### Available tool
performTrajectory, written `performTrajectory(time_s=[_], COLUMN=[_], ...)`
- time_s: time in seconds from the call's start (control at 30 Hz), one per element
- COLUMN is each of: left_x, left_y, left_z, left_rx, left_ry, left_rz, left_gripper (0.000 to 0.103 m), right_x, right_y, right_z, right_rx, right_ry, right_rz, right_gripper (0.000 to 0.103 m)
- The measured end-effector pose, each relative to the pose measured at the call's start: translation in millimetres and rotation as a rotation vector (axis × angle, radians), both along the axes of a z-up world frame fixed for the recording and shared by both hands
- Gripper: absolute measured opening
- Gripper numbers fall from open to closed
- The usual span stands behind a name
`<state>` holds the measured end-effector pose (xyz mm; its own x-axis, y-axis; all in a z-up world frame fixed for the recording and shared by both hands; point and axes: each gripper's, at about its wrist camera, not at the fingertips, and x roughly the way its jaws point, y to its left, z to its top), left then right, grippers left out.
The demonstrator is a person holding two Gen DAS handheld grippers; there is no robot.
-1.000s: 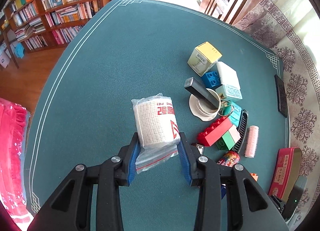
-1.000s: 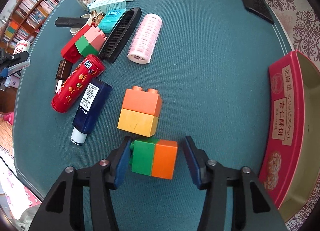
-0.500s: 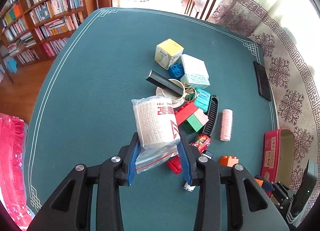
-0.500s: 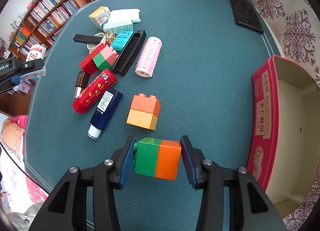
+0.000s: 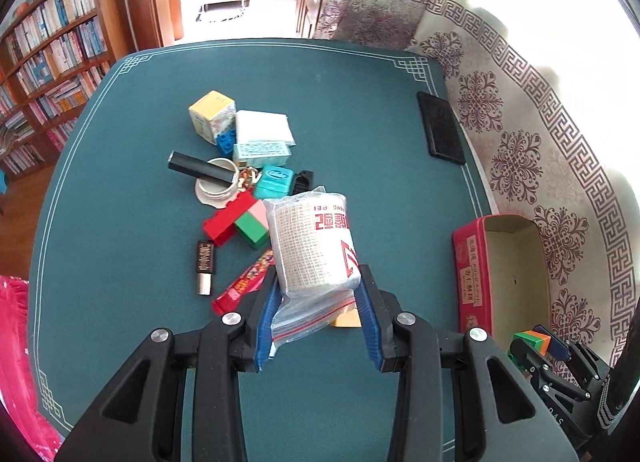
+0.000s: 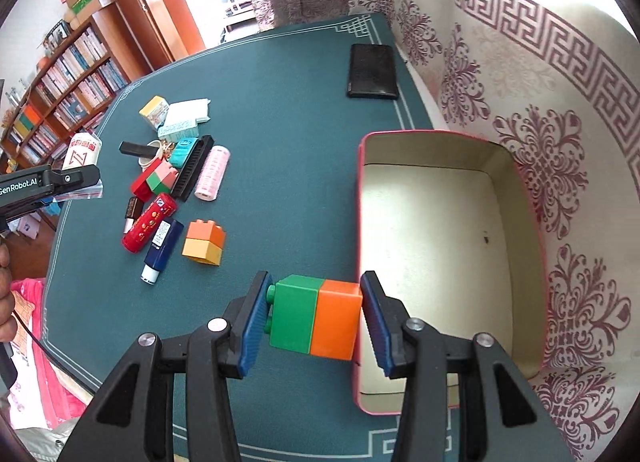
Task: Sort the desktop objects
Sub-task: 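Carry the green-orange block in the right gripper while the left carries the bagged roll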
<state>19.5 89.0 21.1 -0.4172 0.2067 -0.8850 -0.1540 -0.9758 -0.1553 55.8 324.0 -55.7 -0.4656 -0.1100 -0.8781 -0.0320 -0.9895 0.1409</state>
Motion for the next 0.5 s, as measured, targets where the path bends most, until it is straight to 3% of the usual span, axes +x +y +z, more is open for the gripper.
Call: performTrajectory(time_s=[0.3,0.5], left_x=[23.8,39.4], left_y=[95.6,154.1], left_z=[14.3,27.9], left_rx=[0.02,0.029], left_ry=[0.029,0.063], left_rz=[-0.155,-0.258], left_gripper=[0.039,0.039], right_x=[41.8,55.4], right_y=[68.9,94.3], right_z=[7.0,17.1], right_rx=[0.017,0.03], right_ry=[0.031,0.075], right_rz=[-0.123,-0.144], right_gripper=[0.049,0.049])
